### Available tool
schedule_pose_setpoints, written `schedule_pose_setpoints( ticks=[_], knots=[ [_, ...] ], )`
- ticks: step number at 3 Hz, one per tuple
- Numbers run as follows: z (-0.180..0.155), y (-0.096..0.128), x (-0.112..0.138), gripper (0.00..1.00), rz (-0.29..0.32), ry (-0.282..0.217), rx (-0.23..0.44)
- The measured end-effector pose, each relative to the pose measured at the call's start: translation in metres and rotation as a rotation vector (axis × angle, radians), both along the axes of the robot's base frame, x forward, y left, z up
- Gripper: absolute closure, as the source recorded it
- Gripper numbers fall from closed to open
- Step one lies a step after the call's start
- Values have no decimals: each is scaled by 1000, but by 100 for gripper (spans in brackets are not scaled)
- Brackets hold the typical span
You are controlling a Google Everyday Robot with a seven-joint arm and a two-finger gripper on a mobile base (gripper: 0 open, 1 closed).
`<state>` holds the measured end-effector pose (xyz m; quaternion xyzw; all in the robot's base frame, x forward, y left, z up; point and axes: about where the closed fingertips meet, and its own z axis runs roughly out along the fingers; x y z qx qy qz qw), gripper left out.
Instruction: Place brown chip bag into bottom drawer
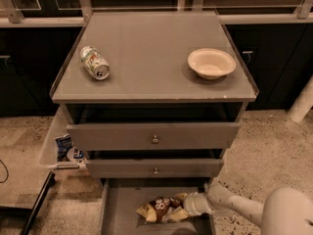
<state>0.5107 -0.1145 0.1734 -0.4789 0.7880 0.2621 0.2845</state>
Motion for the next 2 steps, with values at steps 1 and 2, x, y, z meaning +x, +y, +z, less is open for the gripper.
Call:
schedule_pose_setpoints(
  ticks=[1, 2],
  knots=[
    [3, 0, -2, 0, 6, -3, 6],
    [27, -11, -19, 0, 42, -20, -7]
  ],
)
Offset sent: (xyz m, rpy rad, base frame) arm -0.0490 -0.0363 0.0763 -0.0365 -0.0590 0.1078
